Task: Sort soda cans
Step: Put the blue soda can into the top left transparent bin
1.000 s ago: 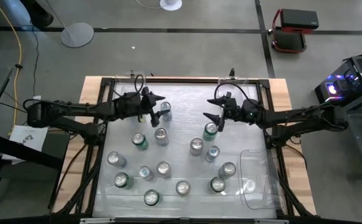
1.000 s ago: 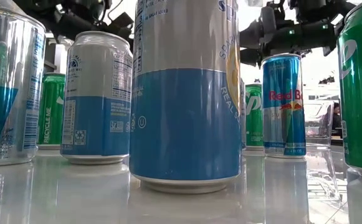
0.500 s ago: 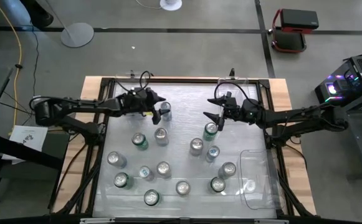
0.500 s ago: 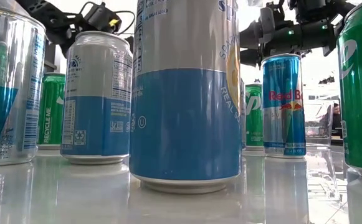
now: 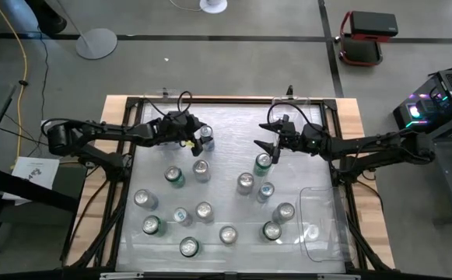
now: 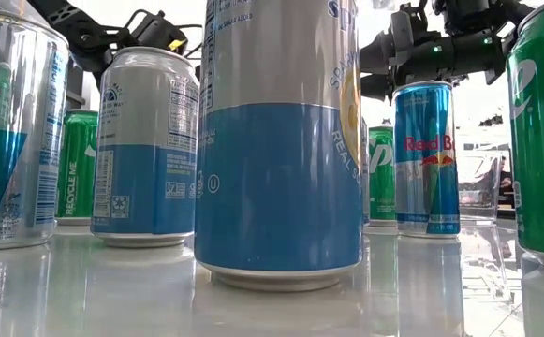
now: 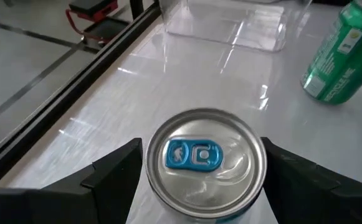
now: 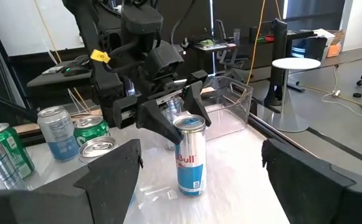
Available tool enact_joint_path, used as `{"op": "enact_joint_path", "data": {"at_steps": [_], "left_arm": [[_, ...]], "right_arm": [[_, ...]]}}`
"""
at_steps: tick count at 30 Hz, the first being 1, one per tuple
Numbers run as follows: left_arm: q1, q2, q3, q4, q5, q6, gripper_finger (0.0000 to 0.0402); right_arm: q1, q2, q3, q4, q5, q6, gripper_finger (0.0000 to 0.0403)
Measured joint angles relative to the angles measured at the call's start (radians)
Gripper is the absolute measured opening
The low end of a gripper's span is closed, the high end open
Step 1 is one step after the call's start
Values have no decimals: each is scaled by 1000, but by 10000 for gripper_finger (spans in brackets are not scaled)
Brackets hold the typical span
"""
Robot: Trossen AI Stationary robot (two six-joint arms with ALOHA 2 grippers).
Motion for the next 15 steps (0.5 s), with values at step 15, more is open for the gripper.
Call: {"op": "enact_joint_path", "data": {"at_steps": [15], "left_arm": [[0,-124,102,-108,-2,93,226]], "right_arm": [[0,0,0,-23,0,8,325]]}}
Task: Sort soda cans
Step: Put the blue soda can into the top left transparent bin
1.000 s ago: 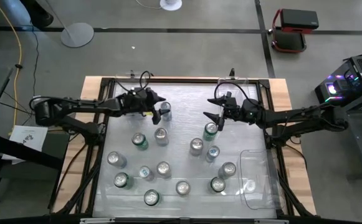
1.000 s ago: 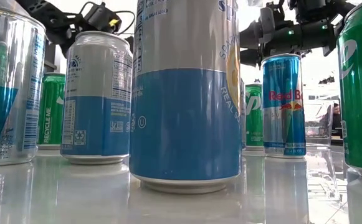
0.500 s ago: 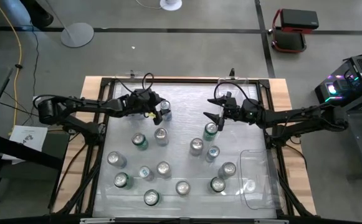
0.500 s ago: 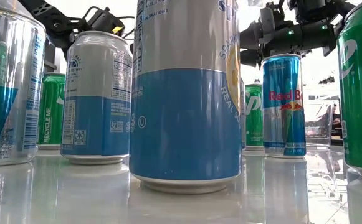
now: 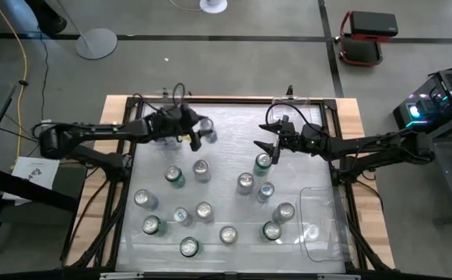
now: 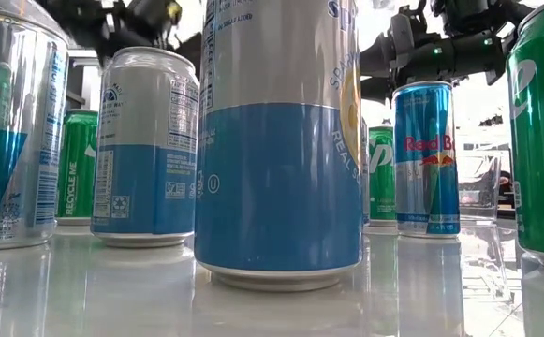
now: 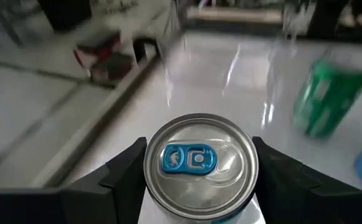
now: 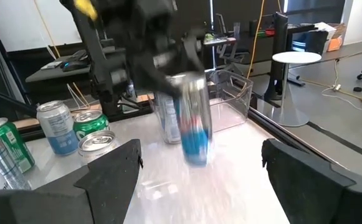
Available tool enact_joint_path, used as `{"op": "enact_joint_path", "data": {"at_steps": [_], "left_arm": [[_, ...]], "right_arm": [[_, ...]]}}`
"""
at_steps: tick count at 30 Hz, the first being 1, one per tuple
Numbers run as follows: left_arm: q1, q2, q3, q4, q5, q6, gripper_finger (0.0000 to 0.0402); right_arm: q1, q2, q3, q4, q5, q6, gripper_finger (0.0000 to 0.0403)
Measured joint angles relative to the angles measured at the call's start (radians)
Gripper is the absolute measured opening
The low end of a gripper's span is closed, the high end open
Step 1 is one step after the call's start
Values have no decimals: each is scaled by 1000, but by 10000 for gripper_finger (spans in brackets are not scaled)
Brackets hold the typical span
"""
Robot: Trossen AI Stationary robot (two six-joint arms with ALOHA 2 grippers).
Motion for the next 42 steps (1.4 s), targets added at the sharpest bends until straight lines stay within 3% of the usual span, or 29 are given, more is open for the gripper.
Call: {"op": "enact_joint_path", "data": {"at_steps": [4,11,16,23,29,36,42], "left_arm": [[0,-109,103,-221,-73,81,226],[10,-309,238,-560,-335,111,226],[53,-451,202,-651,-398,43,226],[158,-541,33,-651,-442,-62,226],[276,-537,-82,-577,-432,-153,226],[422,-535,-149,-513,-291,-233,226],[461,-527,-192,-501,-217,-258,226]], "right_arm": [[0,0,0,-12,0,0,325],[0,0,0,-22,0,0,325],[0,0,0,-34,0,0,325],[0,0,0,-35,0,0,325],[0,0,0,-35,0,0,325],[0,0,0,-35,0,3,325],[0,0,0,-35,0,3,325]]}}
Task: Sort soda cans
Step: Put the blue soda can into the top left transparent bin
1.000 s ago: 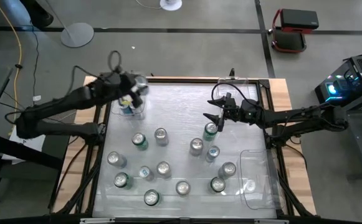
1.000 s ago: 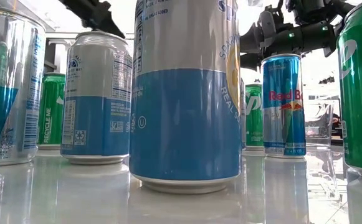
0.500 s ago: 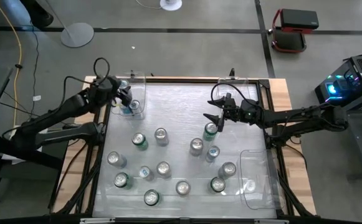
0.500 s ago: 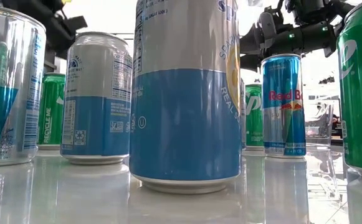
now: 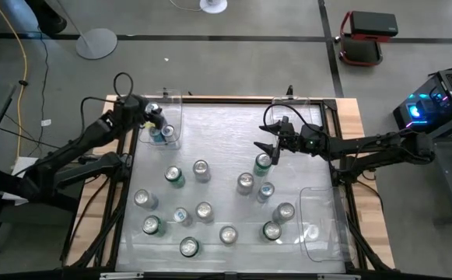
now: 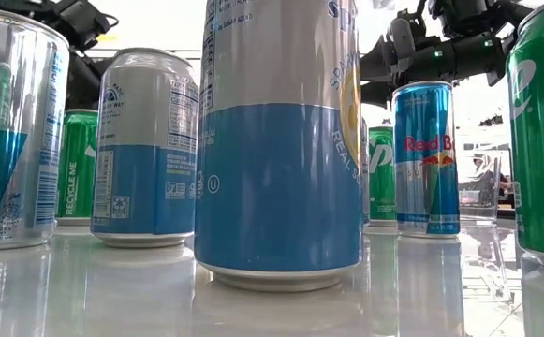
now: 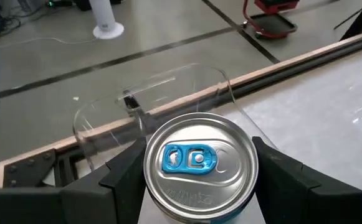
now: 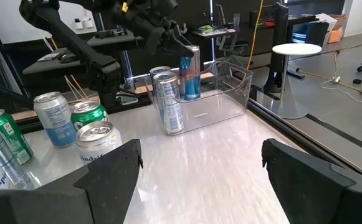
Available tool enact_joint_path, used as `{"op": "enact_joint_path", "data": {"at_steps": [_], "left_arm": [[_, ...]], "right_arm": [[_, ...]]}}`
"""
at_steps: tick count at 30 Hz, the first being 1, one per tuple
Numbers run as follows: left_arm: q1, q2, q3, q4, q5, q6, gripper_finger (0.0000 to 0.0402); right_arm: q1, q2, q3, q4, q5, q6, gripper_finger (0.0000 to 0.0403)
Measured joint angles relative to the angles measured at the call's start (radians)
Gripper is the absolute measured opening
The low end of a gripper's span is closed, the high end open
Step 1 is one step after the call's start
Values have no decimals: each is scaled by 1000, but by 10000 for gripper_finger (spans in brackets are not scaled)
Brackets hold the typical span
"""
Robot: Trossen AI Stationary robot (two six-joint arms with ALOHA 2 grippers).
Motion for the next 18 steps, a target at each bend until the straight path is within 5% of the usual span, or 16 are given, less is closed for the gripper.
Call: {"op": "enact_joint_path", "data": {"at_steps": [18], "left_arm": [[0,1,-55,-36,28,-23,242]], "right_arm": [[0,0,0,0,0,0,325]]}}
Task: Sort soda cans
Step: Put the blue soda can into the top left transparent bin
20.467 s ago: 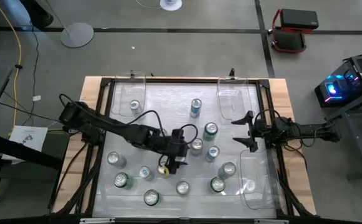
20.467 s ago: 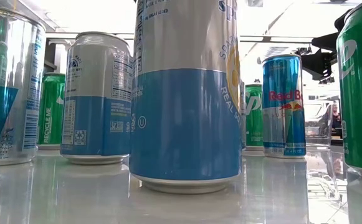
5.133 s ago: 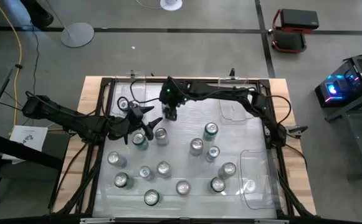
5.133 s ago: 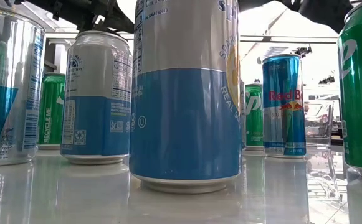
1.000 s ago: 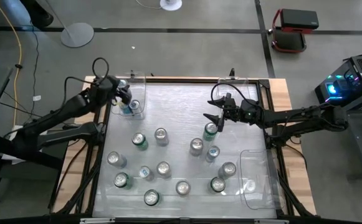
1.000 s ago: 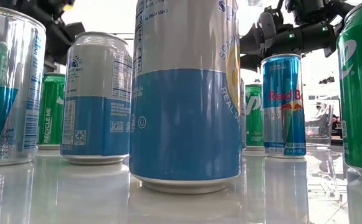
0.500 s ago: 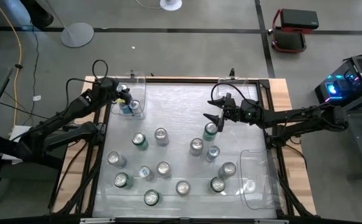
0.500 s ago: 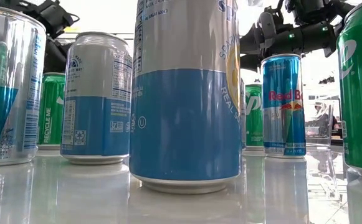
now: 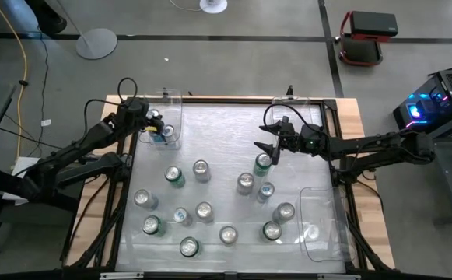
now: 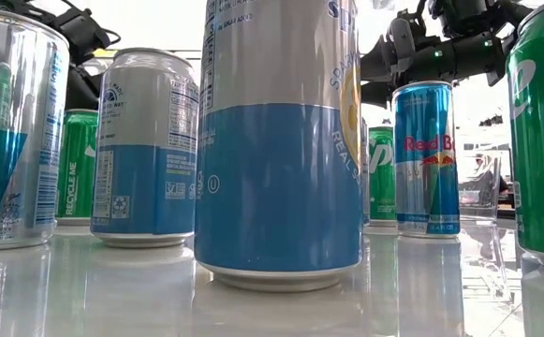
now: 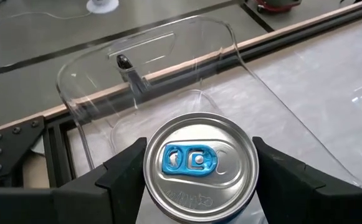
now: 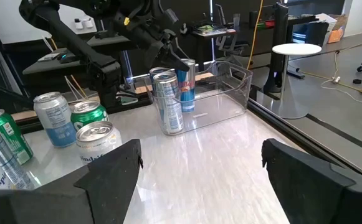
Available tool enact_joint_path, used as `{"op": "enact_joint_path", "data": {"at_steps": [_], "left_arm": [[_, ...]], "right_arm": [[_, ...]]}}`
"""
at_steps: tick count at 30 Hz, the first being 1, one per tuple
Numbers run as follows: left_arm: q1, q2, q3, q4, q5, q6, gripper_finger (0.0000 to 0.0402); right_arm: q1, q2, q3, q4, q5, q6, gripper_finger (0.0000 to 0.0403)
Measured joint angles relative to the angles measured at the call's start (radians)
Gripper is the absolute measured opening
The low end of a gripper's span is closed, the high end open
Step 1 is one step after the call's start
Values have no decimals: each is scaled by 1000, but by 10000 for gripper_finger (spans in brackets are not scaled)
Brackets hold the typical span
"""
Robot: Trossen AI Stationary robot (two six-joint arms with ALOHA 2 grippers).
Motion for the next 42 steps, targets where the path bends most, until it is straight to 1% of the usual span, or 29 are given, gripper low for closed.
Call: {"op": "enact_joint_path", "data": {"at_steps": [6,15,20,23,26,29,31,33,35,37,39,40,42], "left_arm": [[0,0,0,-7,11,-29,246],[0,0,0,-7,41,-38,286],[0,-2,7,-7,40,-14,291],[0,-3,54,-3,38,18,292],[-7,-3,119,-3,38,61,292],[-31,-4,188,0,73,81,292],[-61,-12,221,4,111,85,292],[-105,-23,239,15,140,85,291],[-171,-38,241,33,154,85,290],[-257,-45,241,43,150,79,288],[-353,-46,241,55,118,52,285],[-402,-45,241,60,86,33,284],[-503,-39,241,62,9,-5,283]], "right_arm": [[0,0,0,0,0,0,325],[0,0,0,0,0,0,325],[0,0,0,0,0,0,325],[0,0,0,0,0,8,325],[0,0,0,-1,-27,26,325],[0,0,0,-13,-27,27,325],[0,0,0,-13,-64,29,325],[1,0,0,16,-153,19,325],[21,1,6,59,-251,1,325],[65,9,36,69,-308,-57,325],[127,23,77,39,-367,-163,325],[160,33,103,17,-397,-213,325],[224,42,163,-87,-418,-269,325]]}}
